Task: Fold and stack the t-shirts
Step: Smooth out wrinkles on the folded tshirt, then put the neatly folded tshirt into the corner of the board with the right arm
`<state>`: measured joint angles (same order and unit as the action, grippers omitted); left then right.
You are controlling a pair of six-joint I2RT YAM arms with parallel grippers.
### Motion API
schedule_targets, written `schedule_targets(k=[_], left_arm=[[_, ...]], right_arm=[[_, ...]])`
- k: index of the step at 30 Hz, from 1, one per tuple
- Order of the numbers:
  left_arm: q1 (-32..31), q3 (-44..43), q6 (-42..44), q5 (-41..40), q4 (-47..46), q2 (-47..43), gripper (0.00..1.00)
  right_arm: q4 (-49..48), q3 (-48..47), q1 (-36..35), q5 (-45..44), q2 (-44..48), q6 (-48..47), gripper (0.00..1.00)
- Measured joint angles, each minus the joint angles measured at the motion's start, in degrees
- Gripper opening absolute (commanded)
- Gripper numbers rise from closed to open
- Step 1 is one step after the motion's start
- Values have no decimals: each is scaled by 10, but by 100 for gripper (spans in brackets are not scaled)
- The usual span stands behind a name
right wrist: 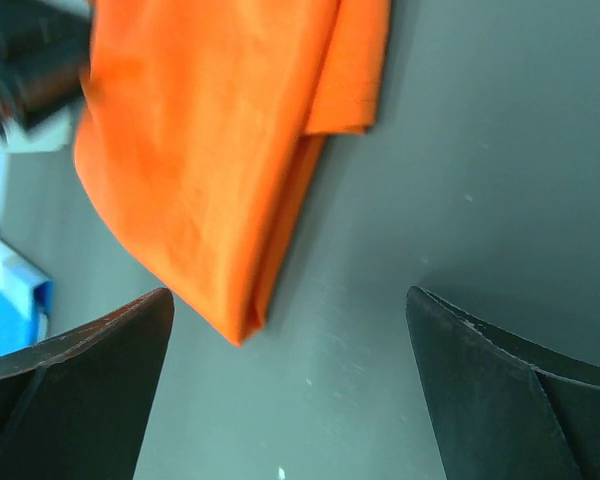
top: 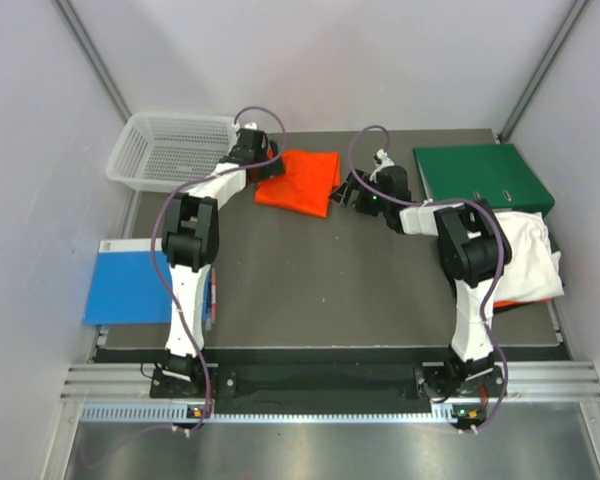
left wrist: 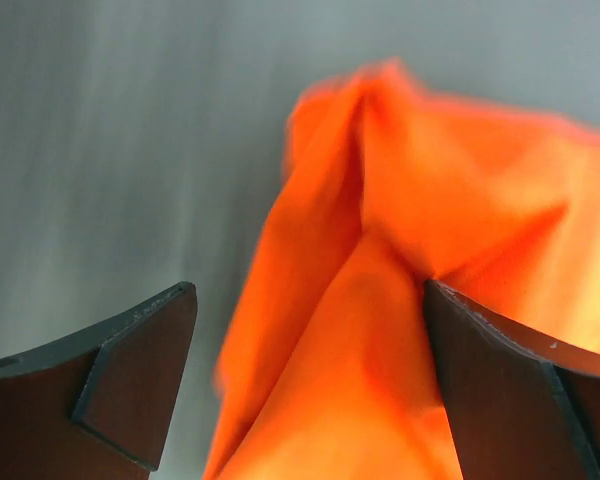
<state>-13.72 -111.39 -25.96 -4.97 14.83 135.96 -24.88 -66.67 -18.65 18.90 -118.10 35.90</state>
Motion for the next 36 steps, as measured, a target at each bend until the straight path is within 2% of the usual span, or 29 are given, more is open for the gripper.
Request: schedule_targets(k=[5,10,15,18,21,25,27,30,36], left_arm=[[0,146,0,-21,-11,-122,99],[-5,218,1,-48,-32,-246,99],[-20,278,16,-87,-47,-348,99],[-30,301,24,-91,-45,-386,99],[-36,345,21,-84,-46,-422,99],[-42,444,5,-62,-57,-474,99],[-48,472,-5,-51,-56,-481,99],[-72,492,-15,-38,-55,-481,99],[-109,493,-19,-5,-57,-481,99]], right_arm=[[-13,-47,0,14,-40,34,100],[-8,-111,-1,18,-84,45,100],[22,-110,-7,-16,-71,25,100],[102,-72,-18,-101,-10,-25,100],[209,-22,-46,-236,87,-85,100],[357,-49,-118,-438,167,-143,100],[442,-97,-149,-534,163,-148,99],[585,-153,-171,-659,123,-111,93],[866,-138,-176,-829,-43,76,87]])
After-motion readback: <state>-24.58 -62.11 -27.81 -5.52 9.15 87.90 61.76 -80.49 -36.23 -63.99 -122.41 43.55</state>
